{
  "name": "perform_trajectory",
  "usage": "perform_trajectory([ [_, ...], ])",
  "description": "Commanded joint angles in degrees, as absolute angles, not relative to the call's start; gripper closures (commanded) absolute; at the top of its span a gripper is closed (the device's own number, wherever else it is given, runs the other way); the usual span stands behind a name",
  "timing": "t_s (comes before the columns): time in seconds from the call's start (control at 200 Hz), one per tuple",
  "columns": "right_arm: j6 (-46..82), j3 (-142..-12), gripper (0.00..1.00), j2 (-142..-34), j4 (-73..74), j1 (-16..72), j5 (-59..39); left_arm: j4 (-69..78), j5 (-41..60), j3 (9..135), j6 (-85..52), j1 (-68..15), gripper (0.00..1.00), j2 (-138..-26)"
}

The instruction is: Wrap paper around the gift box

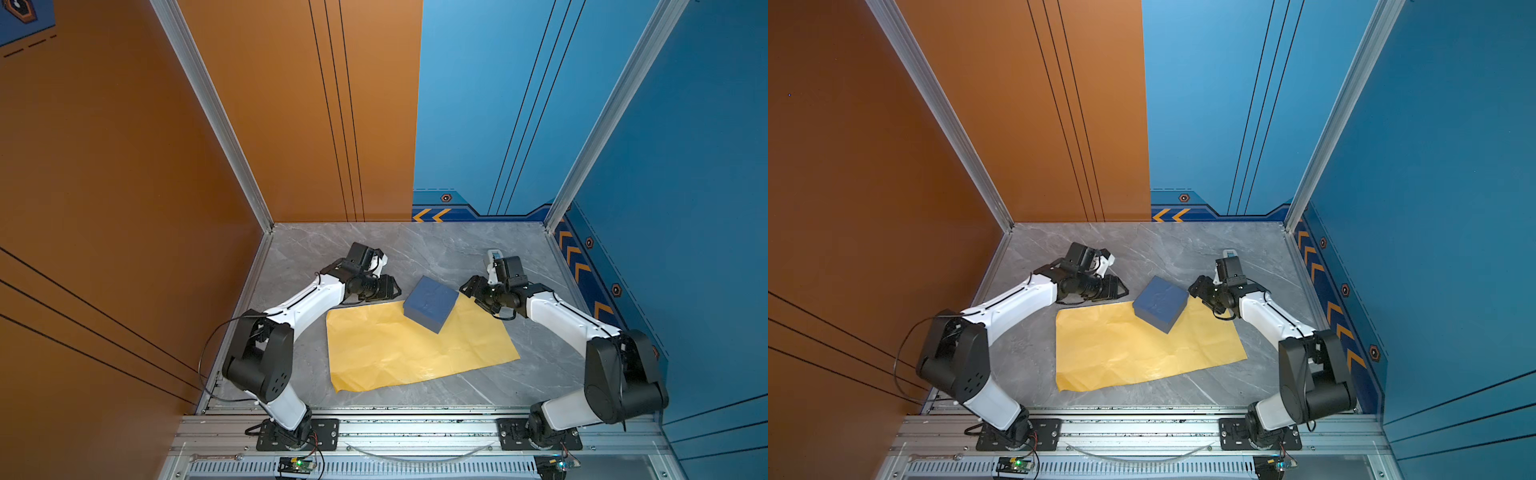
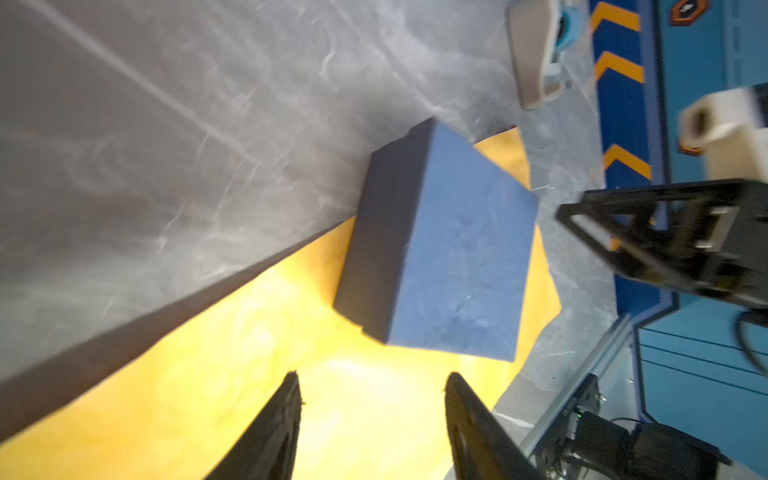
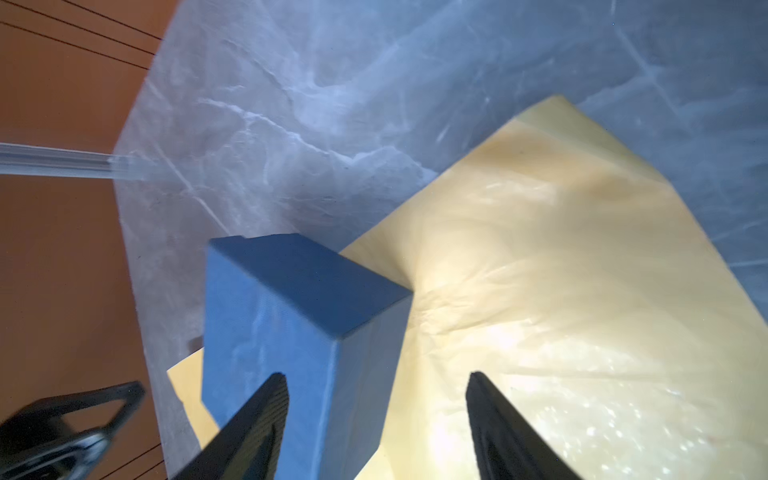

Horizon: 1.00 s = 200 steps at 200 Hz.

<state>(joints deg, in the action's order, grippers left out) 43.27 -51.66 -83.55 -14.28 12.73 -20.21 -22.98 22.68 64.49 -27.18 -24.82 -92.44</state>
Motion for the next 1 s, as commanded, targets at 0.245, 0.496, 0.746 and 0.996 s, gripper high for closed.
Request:
perform_trajectory([
  [0.245,37.12,-56.00,0.27,-88.09,-20.94,15.42,-24.95,-19.56,12.14,52.53,-36.14,-24.28,0.45,-95.65],
  [0.496,36.09,-59.84,0.27,-95.55,-18.58,16.43,-26.76,-18.93,10.84,56.15,-33.94,-21.33,0.46,-102.32],
  [0.746,32.12,-65.46,0.28,-102.23,-19.98,17.26,-27.07,-20.59,9.94,61.26,-31.35,-19.12,0.46,-105.39],
  [0.996,26.57,-64.02,0.39,-103.92,-16.69,17.31,-32.01,-20.69,8.80,60.91,-30.15,-17.51,0.46,-105.91],
])
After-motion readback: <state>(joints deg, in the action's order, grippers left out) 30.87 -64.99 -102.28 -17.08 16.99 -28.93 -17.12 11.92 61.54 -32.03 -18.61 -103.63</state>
